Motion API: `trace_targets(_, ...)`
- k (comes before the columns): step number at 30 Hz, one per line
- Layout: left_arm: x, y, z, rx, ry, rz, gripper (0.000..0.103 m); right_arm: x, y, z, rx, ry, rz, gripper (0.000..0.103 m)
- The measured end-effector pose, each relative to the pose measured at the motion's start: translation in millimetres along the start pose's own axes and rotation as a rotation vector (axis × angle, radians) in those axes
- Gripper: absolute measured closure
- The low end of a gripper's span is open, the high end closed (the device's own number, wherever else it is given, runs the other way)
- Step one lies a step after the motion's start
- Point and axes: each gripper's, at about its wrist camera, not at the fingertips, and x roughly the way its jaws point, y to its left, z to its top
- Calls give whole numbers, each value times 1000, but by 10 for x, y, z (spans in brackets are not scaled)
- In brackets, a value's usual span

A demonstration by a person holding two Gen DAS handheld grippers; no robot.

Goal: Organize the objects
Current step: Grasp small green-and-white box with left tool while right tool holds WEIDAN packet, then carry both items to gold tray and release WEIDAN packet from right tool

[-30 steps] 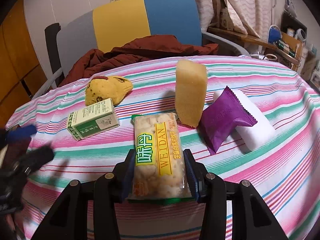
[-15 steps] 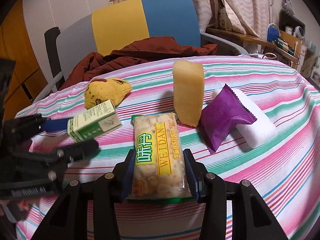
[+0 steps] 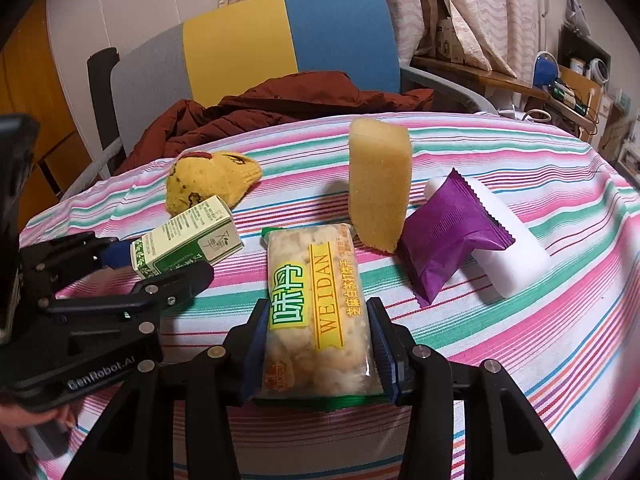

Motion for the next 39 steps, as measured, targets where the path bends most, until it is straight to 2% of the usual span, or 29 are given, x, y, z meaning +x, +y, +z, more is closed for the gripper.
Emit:
trace_targets(3, -16, -94, -27, 35, -14, 41, 69, -1, -6, -4, -1, -4, 0, 55)
trace_targets(7, -60, -135, -73, 40, -24, 57, 73, -9, 21, -6, -13, -9, -14, 56)
trace_targets(15, -296, -286, -235, 48, -85, 126, 73, -46, -5, -7, -10, -25, -4, 58)
trace_targets(20, -553, -271, -403, -35, -131, 92, 73, -109, 40, -9, -25, -51, -14, 58)
trace_targets(25, -844, -287, -592, -89, -199, 103, 73, -232, 131, -54, -52, -89, -16, 58)
trace_targets(32, -1074, -267, -792, -138, -229, 95, 73, -395, 277, -186, -84, -108, 4, 58)
trace_targets(39, -1300, -200, -1042, -195, -254, 87, 73, -554, 321, -375, -46, -92, 62, 58)
